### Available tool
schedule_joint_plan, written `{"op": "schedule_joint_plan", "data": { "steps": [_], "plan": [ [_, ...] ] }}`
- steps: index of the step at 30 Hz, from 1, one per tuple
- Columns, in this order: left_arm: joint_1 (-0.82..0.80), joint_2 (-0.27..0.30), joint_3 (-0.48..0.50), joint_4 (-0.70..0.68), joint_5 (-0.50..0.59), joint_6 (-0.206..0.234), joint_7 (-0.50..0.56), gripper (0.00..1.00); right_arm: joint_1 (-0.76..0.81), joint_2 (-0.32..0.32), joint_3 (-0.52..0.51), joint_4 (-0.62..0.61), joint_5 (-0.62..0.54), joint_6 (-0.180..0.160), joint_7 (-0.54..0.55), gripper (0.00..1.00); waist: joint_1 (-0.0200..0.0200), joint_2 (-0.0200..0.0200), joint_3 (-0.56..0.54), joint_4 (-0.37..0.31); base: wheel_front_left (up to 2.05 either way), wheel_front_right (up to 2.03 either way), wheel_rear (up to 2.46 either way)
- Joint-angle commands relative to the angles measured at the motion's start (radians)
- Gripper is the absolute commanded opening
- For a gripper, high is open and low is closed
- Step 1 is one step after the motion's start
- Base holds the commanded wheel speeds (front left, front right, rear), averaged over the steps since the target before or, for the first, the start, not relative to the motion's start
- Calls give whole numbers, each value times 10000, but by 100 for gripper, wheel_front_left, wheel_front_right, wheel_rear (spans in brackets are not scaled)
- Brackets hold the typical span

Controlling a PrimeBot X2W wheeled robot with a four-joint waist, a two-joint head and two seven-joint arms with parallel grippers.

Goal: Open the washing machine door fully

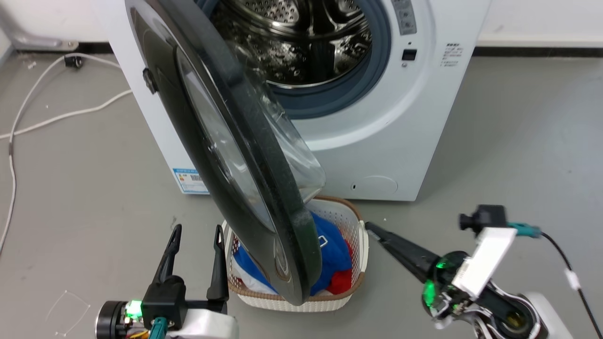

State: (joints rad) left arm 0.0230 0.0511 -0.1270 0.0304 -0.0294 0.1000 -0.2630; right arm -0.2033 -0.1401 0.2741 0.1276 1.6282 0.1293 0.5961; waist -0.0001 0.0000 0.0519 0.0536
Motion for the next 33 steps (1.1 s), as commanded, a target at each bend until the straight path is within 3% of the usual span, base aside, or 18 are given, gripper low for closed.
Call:
{"op": "schedule_joint_plan", "data": {
  "steps": [1, 10, 16, 20, 22, 24, 31, 33],
  "plan": [
    [154, -14, 25, 3, 58, 6, -28, 100, 266, 27, -178, -204, -103, 27, -229, 0, 1, 0, -234, -96, 0, 0, 0],
    [496, -13, 174, -63, 93, -11, -28, 100, 1433, 158, -1507, -1804, -1114, 27, -2593, 0, 1, 0, -632, -280, 0, 0, 0],
    [548, -14, 205, -76, 93, -16, -28, 100, 1973, -158, -1663, -2625, -3110, 27, -5286, 0, 1, 0, -785, -341, 0, 0, 0],
    [608, -14, 222, -94, 89, -3, -28, 100, 2293, -835, -1224, -2465, -5512, 25, -7767, 0, 1, 0, -861, -400, 0, 0, 0],
    [640, -14, 220, -101, 92, 4, -28, 100, 2380, -957, -1095, -2115, -6812, 25, -8415, 0, 1, 0, -894, -429, 0, 0, 0],
    [686, -11, 234, -107, 103, 10, -28, 100, 2385, -948, -1366, -1905, -8340, 25, -8596, 0, 1, 0, -915, -466, 0, 0, 0],
    [686, -13, 220, -138, 120, 30, -28, 100, 2699, 105, -2543, -2818, -13515, 15, -8605, 0, 1, 0, -866, -501, 0, 0, 0],
    [671, -13, 205, -134, 119, 41, -28, 100, 2886, 417, -2719, -2856, -14268, 13, -8607, 0, 1, 0, -858, -489, 0, 0, 0]
  ]
}}
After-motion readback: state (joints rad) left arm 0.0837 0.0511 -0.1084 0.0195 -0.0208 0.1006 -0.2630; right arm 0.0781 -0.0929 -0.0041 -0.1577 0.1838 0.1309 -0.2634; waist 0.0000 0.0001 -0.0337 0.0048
